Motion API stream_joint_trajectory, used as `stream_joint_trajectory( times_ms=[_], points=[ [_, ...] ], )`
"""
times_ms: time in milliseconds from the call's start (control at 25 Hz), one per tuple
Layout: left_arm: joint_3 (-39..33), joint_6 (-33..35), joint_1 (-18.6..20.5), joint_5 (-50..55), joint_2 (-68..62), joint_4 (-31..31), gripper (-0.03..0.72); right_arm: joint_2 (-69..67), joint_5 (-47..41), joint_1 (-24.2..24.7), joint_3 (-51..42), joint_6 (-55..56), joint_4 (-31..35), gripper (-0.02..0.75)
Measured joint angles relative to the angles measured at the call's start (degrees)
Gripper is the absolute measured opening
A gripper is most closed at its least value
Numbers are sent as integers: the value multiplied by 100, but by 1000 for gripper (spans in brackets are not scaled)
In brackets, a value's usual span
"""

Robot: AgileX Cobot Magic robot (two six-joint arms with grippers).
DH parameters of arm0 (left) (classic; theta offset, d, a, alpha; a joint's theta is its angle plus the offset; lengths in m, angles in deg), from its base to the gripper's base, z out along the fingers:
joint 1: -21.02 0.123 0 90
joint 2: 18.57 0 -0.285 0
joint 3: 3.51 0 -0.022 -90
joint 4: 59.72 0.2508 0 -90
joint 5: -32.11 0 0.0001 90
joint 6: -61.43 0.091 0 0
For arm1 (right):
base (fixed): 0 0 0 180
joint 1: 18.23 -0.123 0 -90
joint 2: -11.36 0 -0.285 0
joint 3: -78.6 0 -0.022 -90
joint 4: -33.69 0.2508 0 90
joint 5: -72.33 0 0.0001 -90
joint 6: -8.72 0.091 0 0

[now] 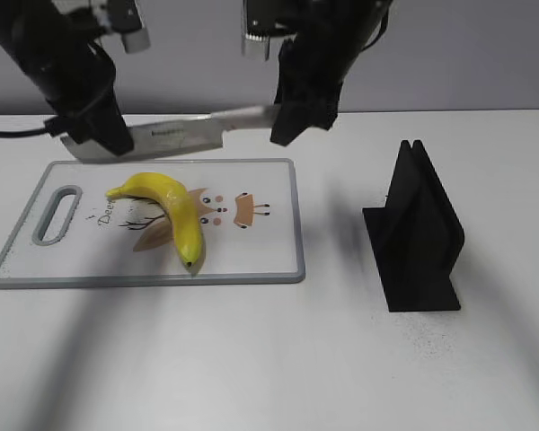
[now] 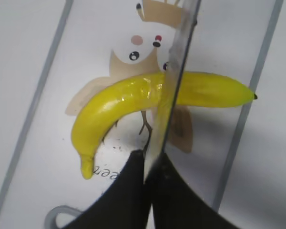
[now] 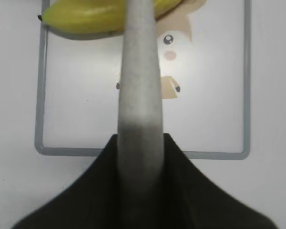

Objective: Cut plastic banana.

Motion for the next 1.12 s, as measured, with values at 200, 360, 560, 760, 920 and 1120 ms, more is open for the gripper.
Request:
stream_joint_trajectory(
  times_ms=[200,360,560,760,920,1120],
  points=[
    [-217,106,30,-682,-1228,-291,32,-1063,254,21,12,29,-130,163],
    [-227,202,46,-725,-1414,-531,38,-1513,179,101,139,-14,-45,173],
    [-232,219,46,-740,-1394,-552,38,-1514,108,105,222,-14,-22,173],
    [-281,184,56,-769,-1275,-539,38,-1512,6,100,541,-14,-42,175],
    [-381,59,56,-834,-1144,-464,27,-1512,1,40,948,226,-138,202],
    [-446,33,45,-912,-732,-225,25,-1252,-5,-1,1054,424,-162,205]
  ],
)
